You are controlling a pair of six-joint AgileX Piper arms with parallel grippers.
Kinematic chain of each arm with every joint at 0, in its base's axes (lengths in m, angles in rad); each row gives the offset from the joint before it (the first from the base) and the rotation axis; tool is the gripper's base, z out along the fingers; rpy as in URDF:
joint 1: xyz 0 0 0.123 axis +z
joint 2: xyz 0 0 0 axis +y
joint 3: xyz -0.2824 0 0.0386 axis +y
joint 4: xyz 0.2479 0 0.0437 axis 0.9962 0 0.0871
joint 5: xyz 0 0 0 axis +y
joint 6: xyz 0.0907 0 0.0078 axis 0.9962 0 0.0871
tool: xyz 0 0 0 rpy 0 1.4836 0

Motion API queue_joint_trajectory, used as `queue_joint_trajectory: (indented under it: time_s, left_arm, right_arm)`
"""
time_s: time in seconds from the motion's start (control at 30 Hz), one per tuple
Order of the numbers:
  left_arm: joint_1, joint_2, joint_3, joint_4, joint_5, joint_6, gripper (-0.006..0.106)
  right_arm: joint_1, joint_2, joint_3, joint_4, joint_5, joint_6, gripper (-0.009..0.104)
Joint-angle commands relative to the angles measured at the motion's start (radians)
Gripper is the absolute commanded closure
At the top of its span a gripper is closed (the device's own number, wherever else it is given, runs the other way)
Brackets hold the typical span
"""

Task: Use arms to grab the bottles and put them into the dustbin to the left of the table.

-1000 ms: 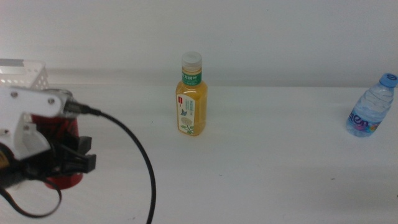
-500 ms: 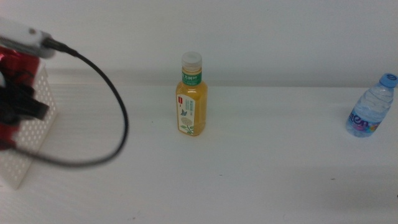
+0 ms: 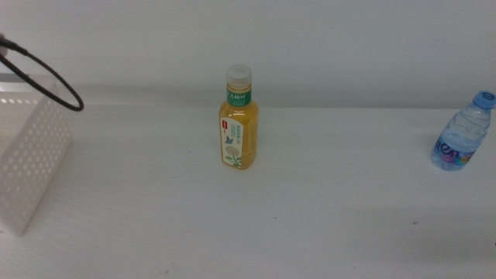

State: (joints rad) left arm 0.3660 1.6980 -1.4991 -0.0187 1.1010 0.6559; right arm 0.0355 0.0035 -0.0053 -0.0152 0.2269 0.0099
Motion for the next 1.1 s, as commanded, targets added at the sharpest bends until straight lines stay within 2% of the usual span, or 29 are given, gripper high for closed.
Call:
queue_joint_trajectory:
  time_s: [0.0, 0.13, 0.27, 0.7, 0.8, 0.93, 1.0, 1.07]
  left_arm:
    - [0.029, 0.059, -0.059, -0.007, -0.016, 0.004, 0.102]
    - [0.055, 0.118, -0.09, -0.021, -0.037, -0.003, 0.102]
    - [0.055, 0.153, -0.09, 0.046, -0.091, -0.01, 0.102]
    - [0.055, 0.26, -0.08, 0.057, -0.093, -0.019, 0.102]
    - [0.055, 0.273, -0.075, 0.085, -0.091, -0.042, 0.1]
    - [0.053, 0.278, -0.06, 0.109, -0.09, -0.062, 0.09]
    - [0.053, 0.278, -0.06, 0.109, -0.088, -0.062, 0.082]
    - [0.053, 0.278, -0.06, 0.109, -0.088, -0.062, 0.068]
  right_arm:
    - [-0.006, -0.039, 0.044, -0.007, -0.008, -0.01, 0.01]
    - [-0.006, -0.039, 0.044, -0.007, -0.008, -0.01, 0.01]
    - [-0.006, -0.039, 0.044, -0.007, -0.008, -0.01, 0.01]
    - [-0.006, -0.039, 0.044, -0.007, -0.008, -0.01, 0.01]
    - [-0.006, -0.039, 0.044, -0.007, -0.008, -0.01, 0.01]
    - [-0.006, -0.039, 0.044, -0.007, -0.008, -0.01, 0.01]
    - [-0.006, -0.039, 0.044, -0.007, -0.008, -0.01, 0.01]
    - [-0.006, -0.039, 0.044, -0.007, -0.008, -0.01, 0.01]
